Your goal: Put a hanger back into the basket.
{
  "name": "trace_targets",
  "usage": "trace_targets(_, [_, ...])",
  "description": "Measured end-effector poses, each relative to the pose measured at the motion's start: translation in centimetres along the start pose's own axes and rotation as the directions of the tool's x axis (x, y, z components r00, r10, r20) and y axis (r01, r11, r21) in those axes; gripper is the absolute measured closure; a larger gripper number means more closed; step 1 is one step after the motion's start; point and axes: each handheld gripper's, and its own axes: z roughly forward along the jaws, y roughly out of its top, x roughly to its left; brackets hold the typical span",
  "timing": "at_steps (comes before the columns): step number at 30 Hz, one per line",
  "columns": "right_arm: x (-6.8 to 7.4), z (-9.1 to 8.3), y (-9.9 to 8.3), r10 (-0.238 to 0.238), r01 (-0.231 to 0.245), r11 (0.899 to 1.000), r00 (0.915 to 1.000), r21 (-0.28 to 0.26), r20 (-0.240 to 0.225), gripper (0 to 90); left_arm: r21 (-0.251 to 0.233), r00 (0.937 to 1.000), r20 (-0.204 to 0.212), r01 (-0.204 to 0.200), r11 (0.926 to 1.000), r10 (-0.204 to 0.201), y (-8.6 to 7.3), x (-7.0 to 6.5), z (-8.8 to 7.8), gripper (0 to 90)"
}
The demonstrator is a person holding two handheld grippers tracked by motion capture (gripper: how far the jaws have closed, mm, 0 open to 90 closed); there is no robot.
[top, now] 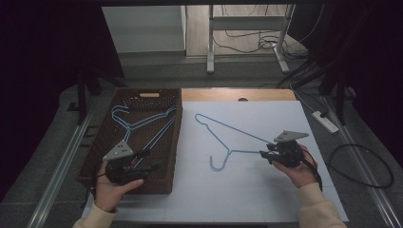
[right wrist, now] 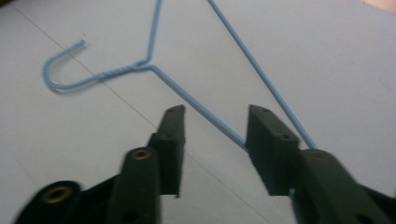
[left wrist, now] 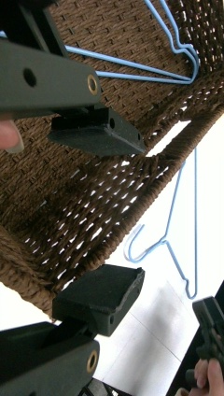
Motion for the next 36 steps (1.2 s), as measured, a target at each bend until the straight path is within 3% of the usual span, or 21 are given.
trace_targets(7, [-1.8, 1.7, 1.5, 0.009, -0.013, 0.992, 0.9996, 0.125, 0.027, 88.0, 0.000, 1.0000, 0.006, 0.004, 1.0000, -0.004, 0.0, 0.1, 0.0, 34.6])
trace_targets(10, [-2.3, 2.4, 1.7, 0.015, -0.021, 0.987, 0.9991, 0.161, 0.040, 89.7, 0.002, 1.0000, 0.005, 0.006, 1.0000, -0.006, 0.0, 0.2, 0.0, 34.5])
trace_targets(11, [-3.0, 3.4, 1.8, 0.014, -0.030, 0.976, 0.9969, 0.215, 0.078, 90.0, 0.002, 1.0000, 0.004, 0.008, 1.0000, -0.008, 0.0, 0.2, 0.0, 34.4])
trace_targets(13, [-3.6, 4.0, 1.7, 0.026, -0.046, 0.970, 0.9958, 0.238, 0.088, 90.0, 0.003, 1.0000, 0.001, 0.008, 1.0000, -0.008, 0.0, 0.3, -0.1, 34.4])
trace_targets(19, [-4.7, 4.8, 0.9, 0.044, -0.072, 0.959, 0.9933, 0.275, 0.106, 90.0, 0.007, 0.9999, -0.001, 0.013, 0.9999, -0.013, -0.1, 0.4, -0.1, 34.1])
trace_targets(25, [-4.7, 4.7, 0.7, 0.017, -0.051, 0.956, 0.9930, 0.288, 0.117, 90.0, 0.005, 0.9999, 0.002, 0.011, 0.9999, -0.011, -0.1, 0.2, 0.0, 33.9])
trace_targets(29, [-4.7, 4.7, 0.3, 0.000, -0.038, 0.947, 0.9931, 0.318, 0.117, 90.0, 0.007, 1.0000, 0.005, 0.007, 1.0000, -0.007, 0.0, 0.1, 0.0, 33.9])
trace_targets(36, [-5.1, 4.6, -0.1, 0.017, -0.051, 0.948, 0.9939, 0.313, 0.109, 90.0, 0.007, 1.0000, 0.003, 0.010, 0.9999, -0.010, 0.0, 0.1, 0.1, 33.9])
